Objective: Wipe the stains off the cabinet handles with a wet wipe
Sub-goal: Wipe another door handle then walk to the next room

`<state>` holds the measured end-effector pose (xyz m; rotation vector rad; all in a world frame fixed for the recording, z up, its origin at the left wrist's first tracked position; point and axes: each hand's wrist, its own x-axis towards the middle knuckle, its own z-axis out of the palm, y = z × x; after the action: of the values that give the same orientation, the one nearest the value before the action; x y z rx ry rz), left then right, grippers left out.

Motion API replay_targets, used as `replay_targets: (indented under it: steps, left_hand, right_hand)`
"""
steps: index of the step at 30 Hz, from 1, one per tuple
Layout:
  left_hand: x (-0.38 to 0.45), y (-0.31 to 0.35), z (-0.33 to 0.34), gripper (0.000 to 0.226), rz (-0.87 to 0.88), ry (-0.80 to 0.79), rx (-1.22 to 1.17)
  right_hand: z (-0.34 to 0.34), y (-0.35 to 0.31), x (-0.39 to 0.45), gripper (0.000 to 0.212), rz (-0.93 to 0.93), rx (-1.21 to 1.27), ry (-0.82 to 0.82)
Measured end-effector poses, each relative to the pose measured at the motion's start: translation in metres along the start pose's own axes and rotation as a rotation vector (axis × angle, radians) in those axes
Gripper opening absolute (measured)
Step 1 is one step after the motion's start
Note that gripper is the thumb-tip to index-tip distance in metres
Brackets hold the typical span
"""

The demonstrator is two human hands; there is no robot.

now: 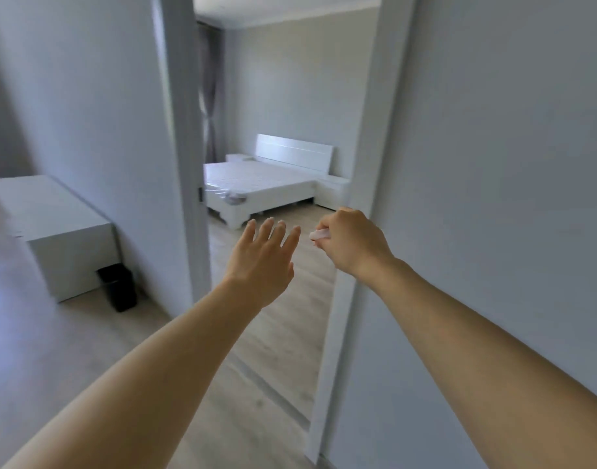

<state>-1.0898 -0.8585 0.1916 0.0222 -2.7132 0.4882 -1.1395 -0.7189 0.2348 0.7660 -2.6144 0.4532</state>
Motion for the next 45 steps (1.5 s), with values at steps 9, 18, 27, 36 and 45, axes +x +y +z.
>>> replay_targets:
  steps: [9,18,27,36,45]
  left_hand:
    - [0.024,-0.172,0.067,0.063,-0.306,-0.133,0.155]
    - [0.028,-0.289,0.123,0.063,-0.518,-0.238,0.21]
    - [0.026,-0.423,0.185,0.062,-0.631,-0.286,0.22]
    - [0.034,-0.635,0.253,0.061,-0.598,-0.266,0.302]
    - [0.042,-0.826,0.355,0.06,-0.613,-0.373,0.283]
  right_hand:
    - [0.086,-0.11,0.147,0.018,-0.296,0.143,-0.045]
    - [0.168,-0.22,0.251,0.022,-0.523,0.22,-0.128]
    - [0.252,-0.336,0.326,0.024,-0.663,0.261,-0.126]
    - [0.337,-0.497,0.456,0.019,-0.633,0.278,-0.101]
    - [0.451,-0.632,0.578,0.015,-0.59,0.311,-0.138]
